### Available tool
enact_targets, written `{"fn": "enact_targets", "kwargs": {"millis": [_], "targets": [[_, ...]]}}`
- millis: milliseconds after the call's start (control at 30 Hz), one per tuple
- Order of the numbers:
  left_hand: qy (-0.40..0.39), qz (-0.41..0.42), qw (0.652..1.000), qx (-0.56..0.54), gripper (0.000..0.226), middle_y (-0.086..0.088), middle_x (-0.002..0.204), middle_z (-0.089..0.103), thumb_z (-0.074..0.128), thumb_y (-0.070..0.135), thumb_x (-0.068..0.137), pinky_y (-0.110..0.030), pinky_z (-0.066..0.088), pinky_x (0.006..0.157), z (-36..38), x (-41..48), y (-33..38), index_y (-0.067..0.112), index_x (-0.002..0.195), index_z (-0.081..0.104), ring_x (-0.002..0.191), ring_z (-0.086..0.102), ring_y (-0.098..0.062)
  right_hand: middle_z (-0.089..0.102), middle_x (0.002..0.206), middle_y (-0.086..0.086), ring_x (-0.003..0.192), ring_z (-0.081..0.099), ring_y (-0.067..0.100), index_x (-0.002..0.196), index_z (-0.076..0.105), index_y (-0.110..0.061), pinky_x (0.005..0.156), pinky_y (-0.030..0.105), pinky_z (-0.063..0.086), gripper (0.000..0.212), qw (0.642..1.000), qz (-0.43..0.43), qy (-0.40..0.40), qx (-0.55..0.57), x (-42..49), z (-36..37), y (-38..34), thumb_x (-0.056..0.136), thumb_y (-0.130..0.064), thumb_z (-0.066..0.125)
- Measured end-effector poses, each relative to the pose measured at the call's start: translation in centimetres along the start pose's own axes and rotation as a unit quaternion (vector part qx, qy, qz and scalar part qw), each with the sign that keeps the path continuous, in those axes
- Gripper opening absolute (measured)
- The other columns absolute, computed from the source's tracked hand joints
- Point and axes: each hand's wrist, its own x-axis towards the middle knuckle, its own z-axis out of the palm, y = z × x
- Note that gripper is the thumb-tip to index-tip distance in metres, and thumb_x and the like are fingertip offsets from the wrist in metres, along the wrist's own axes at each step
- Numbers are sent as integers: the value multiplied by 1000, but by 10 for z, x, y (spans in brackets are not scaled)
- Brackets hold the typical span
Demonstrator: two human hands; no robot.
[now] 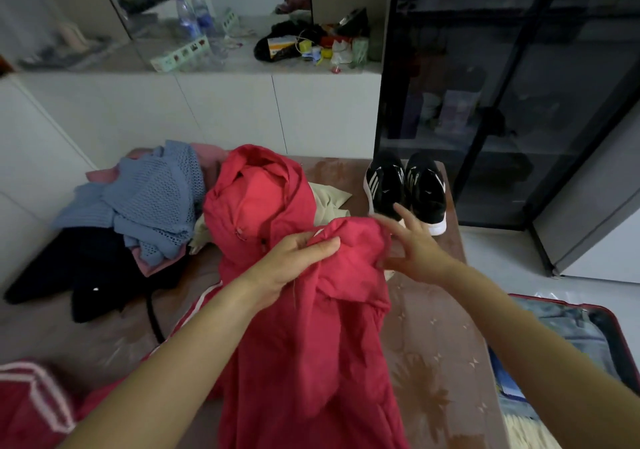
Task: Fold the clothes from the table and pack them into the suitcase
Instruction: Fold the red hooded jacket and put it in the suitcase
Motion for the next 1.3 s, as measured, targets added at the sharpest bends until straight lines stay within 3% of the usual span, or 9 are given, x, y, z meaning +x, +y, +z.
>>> {"fn": "enact_targets", "kwargs": {"millis": [133, 267, 400, 567, 667, 800, 967, 1133, 1300], "targets": [[-21, -28, 998, 57, 20, 7, 87, 72, 71, 6, 78, -17, 52, 75, -30, -16, -6, 18, 94, 69, 81, 66, -6, 41, 144, -3, 138, 27, 18, 114, 63, -28, 116, 48, 10, 46, 977, -72, -101, -176, 24, -5, -13, 72, -40, 78], [120, -62, 943, 304, 30, 15, 81, 66, 62, 20, 63, -15, 43, 71, -73, -15, -56, 16, 93, 67, 83, 60, -5, 62, 88, -10, 102, 58, 16, 90, 50, -34, 117, 42, 12, 23, 981, -35, -14, -190, 41, -19, -4, 79, -25, 68], [234, -120, 904, 337, 26, -5, 93, 68, 70, 12, 76, -24, 48, 71, -107, -22, -112, 8, 101, 66, 87, 65, -22, 60, 120, 2, 119, 51, 24, 121, 54, -18, 115, 50, 12, 51, 979, -14, 154, -131, 34, 9, 1, 80, -47, 67], [221, -189, 942, 168, 10, -1, 74, 66, 72, 9, 82, -14, 46, 55, -126, -40, -112, 12, 76, 64, 63, 59, -11, 47, 136, 5, 130, 41, 21, 137, 38, -22, 112, 56, 17, 97, 973, -76, 122, -180, -25, 73, 17, 64, -86, 45], [86, -280, 950, 104, 19, -7, 89, 70, 79, 22, 75, -28, 51, 75, -136, -52, -103, 11, 85, 67, 77, 65, -17, 53, 131, 10, 121, 52, 24, 139, 37, -17, 104, 56, 33, 86, 973, -21, 100, -208, -40, 109, 33, 72, -70, 46], [18, -284, 958, 15, 58, -10, 91, 72, 95, 35, 37, -37, 55, 82, -139, -54, -105, 11, 86, 74, 81, 68, -21, 69, 74, 10, 65, 66, 31, 109, 59, -15, 83, 48, 48, 45, 958, -46, 215, -186, -23, 95, 36, 71, -28, 39], [-41, -358, 897, 256, 18, 3, 91, 67, 75, 17, 77, -29, 52, 72, -125, -63, -116, 21, 86, 60, 80, 64, -11, 70, 83, 6, 74, 66, 30, 104, 69, -15, 85, 43, 41, 50, 953, -8, 221, -206, -22, 41, 73, 68, -26, 36], [77, -214, 945, 235, 16, 11, 65, 65, 70, 13, 85, -12, 45, 57, -97, -68, -131, 17, 73, 61, 58, 59, 4, 71, 73, 16, 63, 65, 38, 97, 73, -11, 86, 50, 45, 45, 958, 81, 182, -205, -37, 33, 103, 66, -14, 40], [140, -153, 909, 362, 32, 11, 56, 50, 73, 26, 82, -16, 34, 51, -87, -69, -155, 22, 61, 50, 49, 44, 2, 68, 101, 23, 95, 61, 41, 118, 66, -21, 94, 45, 37, 41, 943, 289, 117, -116, -41, 31, 117, 83, -9, 49]]}}
